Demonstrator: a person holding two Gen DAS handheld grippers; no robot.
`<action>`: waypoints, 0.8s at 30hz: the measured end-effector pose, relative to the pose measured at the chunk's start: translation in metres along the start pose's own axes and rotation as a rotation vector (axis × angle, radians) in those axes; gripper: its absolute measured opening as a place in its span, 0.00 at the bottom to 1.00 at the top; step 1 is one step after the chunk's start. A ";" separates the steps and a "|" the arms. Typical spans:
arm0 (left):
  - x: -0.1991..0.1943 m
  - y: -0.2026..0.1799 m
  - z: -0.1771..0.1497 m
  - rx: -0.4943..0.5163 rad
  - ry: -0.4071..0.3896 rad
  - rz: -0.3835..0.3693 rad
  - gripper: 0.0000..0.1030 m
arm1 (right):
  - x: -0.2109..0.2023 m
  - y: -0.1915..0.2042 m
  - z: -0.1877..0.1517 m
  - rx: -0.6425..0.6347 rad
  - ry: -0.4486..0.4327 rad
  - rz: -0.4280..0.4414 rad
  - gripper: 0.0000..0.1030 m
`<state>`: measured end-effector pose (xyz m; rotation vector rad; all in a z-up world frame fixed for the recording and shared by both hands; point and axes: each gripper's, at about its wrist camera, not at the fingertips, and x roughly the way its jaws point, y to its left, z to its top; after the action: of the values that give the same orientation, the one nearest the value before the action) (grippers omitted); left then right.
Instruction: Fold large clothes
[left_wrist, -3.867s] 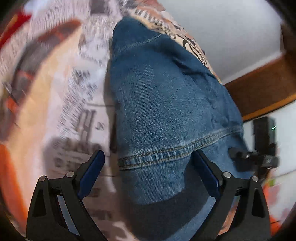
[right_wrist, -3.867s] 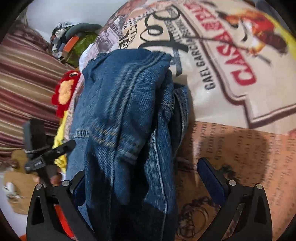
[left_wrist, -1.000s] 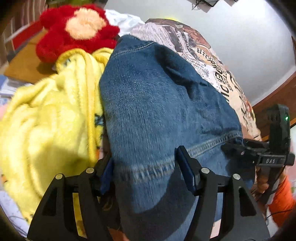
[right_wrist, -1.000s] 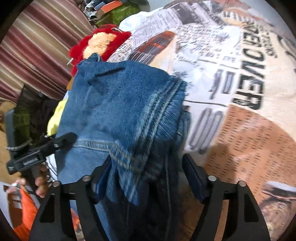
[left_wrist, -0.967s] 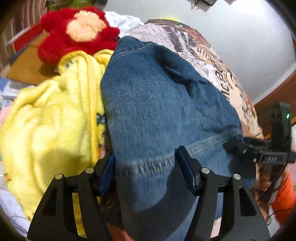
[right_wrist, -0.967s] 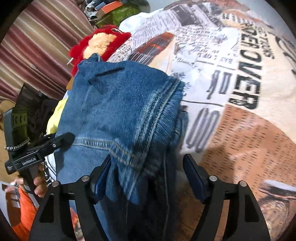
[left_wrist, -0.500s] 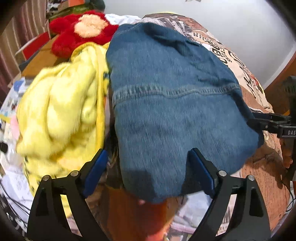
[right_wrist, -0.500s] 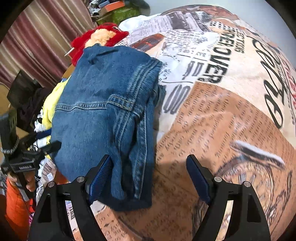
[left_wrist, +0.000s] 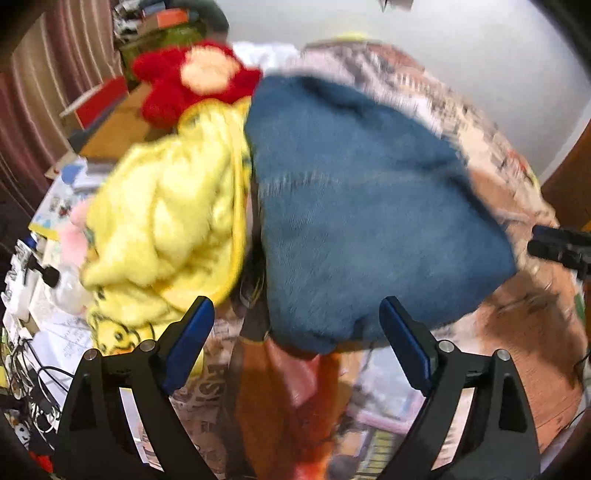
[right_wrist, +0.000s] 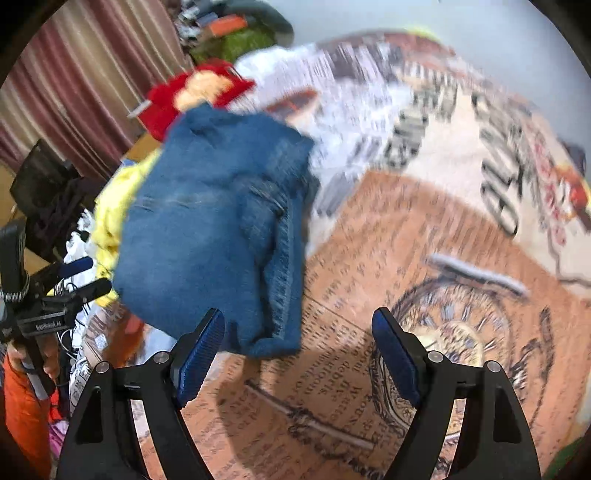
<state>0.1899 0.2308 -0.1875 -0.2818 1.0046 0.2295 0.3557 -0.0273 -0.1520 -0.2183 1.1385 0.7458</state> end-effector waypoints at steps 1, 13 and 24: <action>-0.011 -0.003 0.004 -0.001 -0.031 -0.002 0.89 | -0.009 0.005 0.001 -0.009 -0.027 0.004 0.78; -0.163 -0.058 0.025 0.059 -0.470 -0.044 0.89 | -0.156 0.070 0.003 -0.077 -0.435 0.083 0.78; -0.274 -0.097 -0.021 0.093 -0.830 -0.017 0.88 | -0.271 0.118 -0.050 -0.102 -0.808 0.066 0.78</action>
<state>0.0619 0.1161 0.0480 -0.0879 0.1900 0.2522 0.1863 -0.0812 0.0893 0.0448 0.3417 0.8410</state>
